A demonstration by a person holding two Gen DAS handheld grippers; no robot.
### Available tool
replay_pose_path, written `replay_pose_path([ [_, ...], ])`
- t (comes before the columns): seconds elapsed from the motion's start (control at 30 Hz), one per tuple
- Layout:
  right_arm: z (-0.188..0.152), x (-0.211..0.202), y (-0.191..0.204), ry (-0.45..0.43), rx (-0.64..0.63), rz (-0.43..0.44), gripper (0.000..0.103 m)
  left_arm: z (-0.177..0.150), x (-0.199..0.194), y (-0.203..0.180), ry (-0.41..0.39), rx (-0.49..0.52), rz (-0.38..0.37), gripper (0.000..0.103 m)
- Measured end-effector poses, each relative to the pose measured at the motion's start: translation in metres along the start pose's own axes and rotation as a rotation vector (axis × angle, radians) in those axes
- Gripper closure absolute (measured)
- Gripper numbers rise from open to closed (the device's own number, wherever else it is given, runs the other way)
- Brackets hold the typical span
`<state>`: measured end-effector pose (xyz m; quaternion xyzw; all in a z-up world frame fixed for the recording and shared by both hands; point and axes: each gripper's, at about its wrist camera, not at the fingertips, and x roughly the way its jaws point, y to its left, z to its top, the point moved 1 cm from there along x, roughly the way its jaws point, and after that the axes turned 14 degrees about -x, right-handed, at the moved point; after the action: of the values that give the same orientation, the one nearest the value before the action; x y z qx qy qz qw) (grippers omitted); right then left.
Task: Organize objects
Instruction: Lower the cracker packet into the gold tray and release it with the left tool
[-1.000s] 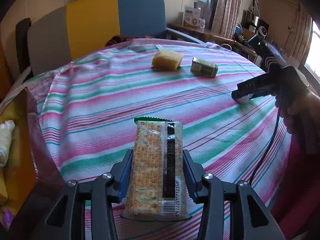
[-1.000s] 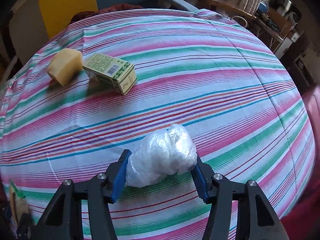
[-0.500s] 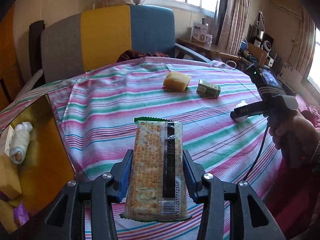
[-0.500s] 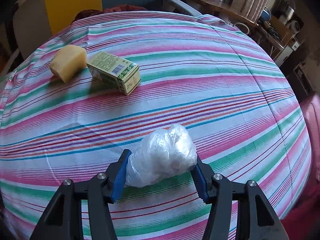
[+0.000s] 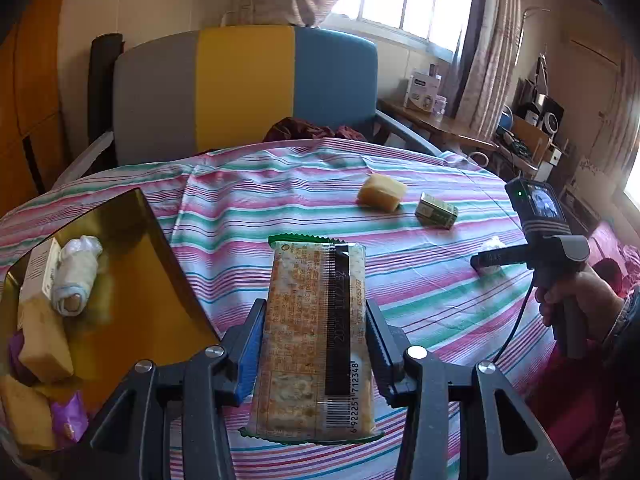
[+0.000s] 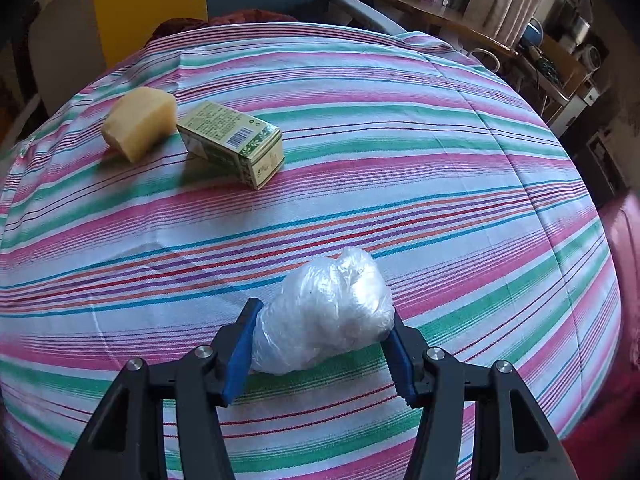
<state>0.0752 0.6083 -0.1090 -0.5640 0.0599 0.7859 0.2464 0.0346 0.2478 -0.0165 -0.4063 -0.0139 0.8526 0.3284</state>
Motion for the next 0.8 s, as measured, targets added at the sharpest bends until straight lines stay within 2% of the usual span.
replay_pose_path([
  [0.23,-0.002,-0.003,0.003,-0.001,-0.011,-0.003,0.045,0.024,-0.026,0.049,-0.036,-0.149,0.006,0.056],
  [0.37,0.0,-0.002,0.003,-0.001,-0.028,-0.009,0.046,0.04,-0.029,0.111,-0.019,-0.339,0.026,0.056],
  [0.43,0.001,-0.001,0.002,-0.001,-0.036,-0.014,0.046,0.047,-0.024,0.141,-0.006,-0.413,0.062,0.056],
  [0.57,0.001,-0.001,0.003,-0.001,-0.043,-0.014,0.046,0.062,-0.009,0.178,0.012,-0.466,0.115,0.056],
  [0.8,0.001,-0.001,0.003,-0.001,-0.052,-0.017,0.046,0.099,0.041,0.212,0.048,-0.598,0.127,0.056],
])
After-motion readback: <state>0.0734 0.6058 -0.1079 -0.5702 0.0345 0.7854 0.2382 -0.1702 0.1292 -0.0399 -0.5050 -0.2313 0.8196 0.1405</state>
